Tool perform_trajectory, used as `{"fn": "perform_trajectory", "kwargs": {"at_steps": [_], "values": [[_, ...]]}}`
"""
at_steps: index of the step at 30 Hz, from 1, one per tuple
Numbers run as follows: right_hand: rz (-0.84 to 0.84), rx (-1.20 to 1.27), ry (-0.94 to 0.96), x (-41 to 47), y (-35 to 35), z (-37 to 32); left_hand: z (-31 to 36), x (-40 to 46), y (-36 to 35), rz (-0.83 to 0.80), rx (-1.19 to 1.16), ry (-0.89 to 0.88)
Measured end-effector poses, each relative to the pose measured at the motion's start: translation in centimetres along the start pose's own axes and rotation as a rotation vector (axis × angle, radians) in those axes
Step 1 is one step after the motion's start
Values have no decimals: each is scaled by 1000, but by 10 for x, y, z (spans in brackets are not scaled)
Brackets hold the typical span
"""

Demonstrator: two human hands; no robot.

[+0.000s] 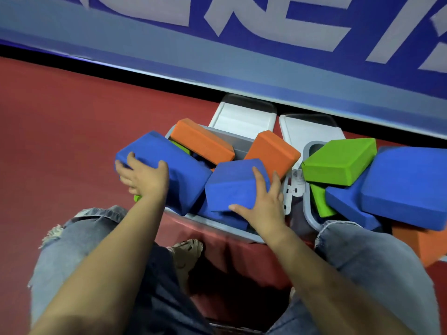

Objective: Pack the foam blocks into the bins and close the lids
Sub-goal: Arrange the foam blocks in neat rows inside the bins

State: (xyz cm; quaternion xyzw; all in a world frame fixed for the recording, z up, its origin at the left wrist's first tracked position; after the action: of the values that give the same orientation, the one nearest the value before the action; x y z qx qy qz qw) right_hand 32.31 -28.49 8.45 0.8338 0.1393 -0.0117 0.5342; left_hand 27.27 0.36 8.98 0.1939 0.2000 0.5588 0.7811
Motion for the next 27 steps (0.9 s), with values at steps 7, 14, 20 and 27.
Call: {"fn": "perform_trajectory", "kwargs": {"at_steps": [7,14,20,27], "values": [[-113,-252,108,8,2,-7,-51,11,-4,-204,-396,353],[125,-174,-58,11,44,-5,-27,-6,-4,-347,-212,93],[160,-20,-107,9,59,13,-22,-26,-21,-467,-339,163],[184,107,-81,16,58,20,-18,-38,-45,-512,-308,166]]}}
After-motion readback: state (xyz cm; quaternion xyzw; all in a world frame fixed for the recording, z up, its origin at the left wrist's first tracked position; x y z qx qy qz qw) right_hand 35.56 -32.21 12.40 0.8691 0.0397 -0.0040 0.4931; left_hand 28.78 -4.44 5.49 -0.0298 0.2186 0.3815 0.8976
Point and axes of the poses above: each hand's wrist, its own x-axis towards the middle knuckle, its own y-axis out of the back of the hand, z = x × y, the point moved 6 cm from there along x, towards the middle knuckle, and after that the axes turned 7 degrees about -x, right-handed, at the moved point
